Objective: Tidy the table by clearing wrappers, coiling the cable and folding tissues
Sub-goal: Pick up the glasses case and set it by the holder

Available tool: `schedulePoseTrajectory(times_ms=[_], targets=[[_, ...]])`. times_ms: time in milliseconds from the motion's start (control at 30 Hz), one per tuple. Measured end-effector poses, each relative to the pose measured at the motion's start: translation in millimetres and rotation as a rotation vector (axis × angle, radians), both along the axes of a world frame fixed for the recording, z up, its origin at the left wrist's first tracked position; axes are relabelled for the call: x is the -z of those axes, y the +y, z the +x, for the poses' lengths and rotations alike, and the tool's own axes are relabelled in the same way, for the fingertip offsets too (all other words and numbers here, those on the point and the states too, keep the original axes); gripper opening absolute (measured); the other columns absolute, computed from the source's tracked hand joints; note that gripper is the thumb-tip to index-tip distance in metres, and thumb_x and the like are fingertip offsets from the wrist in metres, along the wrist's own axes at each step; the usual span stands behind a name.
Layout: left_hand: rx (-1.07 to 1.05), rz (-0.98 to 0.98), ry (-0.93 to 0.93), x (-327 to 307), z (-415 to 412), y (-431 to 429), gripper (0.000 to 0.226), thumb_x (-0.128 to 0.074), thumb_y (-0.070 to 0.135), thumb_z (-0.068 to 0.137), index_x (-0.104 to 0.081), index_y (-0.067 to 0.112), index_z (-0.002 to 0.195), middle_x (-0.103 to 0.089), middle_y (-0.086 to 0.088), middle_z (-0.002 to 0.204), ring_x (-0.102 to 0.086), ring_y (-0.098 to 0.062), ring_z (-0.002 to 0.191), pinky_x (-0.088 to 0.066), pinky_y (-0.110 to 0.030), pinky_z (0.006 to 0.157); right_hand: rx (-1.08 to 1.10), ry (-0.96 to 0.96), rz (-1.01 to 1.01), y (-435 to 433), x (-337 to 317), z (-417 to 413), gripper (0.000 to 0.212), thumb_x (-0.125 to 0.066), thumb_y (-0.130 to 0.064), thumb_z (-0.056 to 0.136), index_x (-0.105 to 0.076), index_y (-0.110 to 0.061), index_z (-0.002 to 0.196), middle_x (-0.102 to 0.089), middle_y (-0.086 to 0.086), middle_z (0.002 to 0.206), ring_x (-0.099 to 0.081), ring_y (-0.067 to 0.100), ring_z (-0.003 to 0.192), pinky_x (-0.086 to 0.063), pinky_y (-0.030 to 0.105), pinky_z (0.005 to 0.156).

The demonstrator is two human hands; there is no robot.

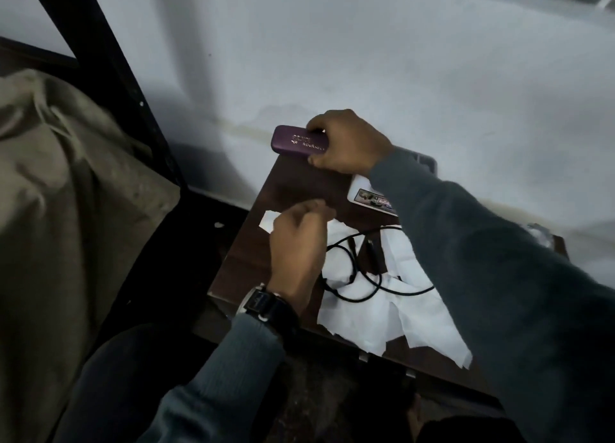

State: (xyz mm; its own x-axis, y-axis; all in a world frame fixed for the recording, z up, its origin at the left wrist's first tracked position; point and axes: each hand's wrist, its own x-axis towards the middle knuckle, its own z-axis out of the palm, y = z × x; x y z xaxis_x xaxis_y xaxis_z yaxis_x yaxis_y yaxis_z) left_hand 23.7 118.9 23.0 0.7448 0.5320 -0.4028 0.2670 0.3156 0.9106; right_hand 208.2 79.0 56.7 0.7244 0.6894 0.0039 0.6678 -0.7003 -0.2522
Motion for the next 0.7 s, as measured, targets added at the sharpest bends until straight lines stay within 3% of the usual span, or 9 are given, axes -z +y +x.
schedulePoseTrajectory(times_ms=[100,200,267,533,700], targets=[[0.027,0.018,0.01,0,3,-1,0.025,-0.066,0.032,0.076,-0.081,0.025,0.095,-0.075,0.016,0.102,-0.067,-0.014,0.109,-0.051,-0.044,0.105,0.009,-0.011,-0.076,8,18,11,0.051,-0.075,-0.029,0.08,-0.065,-0.014,0.128,-0.066,0.011,0.124,-0.063,0.031,0.113,-0.052,0.038,0.092],[0.138,0.14,0.079,6,5,-1,0.042,-0.065,0.035,0.085,-0.071,0.023,0.125,-0.07,0.011,0.125,-0.061,-0.009,0.114,-0.047,-0.033,0.106,0.017,-0.043,-0.166,10,33,17,0.048,-0.075,-0.03,0.081,-0.064,-0.013,0.124,-0.066,0.013,0.121,-0.064,0.034,0.11,-0.054,0.042,0.09],[0.213,0.247,0.104,11,4,-3,0.053,-0.062,0.042,0.084,-0.064,0.024,0.134,-0.066,0.009,0.132,-0.059,-0.01,0.119,-0.046,-0.033,0.106,0.032,-0.049,-0.21,10,40,19,0.048,-0.074,-0.031,0.081,-0.063,-0.013,0.124,-0.066,0.013,0.122,-0.064,0.035,0.11,-0.055,0.045,0.09],[0.254,0.433,0.13,17,8,-7,0.051,-0.067,0.046,0.09,-0.06,0.025,0.136,-0.064,0.006,0.135,-0.057,-0.015,0.127,-0.042,-0.027,0.097,0.025,-0.027,-0.23,7,45,21,0.05,-0.072,-0.03,0.085,-0.059,-0.014,0.131,-0.062,0.014,0.128,-0.063,0.035,0.114,-0.054,0.045,0.093],[0.227,0.416,0.087,19,10,-5,0.043,-0.066,0.038,0.093,-0.062,0.025,0.134,-0.064,0.008,0.136,-0.056,-0.013,0.128,-0.045,-0.032,0.108,-0.011,-0.052,-0.202,-2,33,11,0.068,-0.073,-0.034,0.087,-0.047,-0.014,0.146,-0.056,0.013,0.139,-0.054,0.034,0.128,-0.048,0.046,0.102]])
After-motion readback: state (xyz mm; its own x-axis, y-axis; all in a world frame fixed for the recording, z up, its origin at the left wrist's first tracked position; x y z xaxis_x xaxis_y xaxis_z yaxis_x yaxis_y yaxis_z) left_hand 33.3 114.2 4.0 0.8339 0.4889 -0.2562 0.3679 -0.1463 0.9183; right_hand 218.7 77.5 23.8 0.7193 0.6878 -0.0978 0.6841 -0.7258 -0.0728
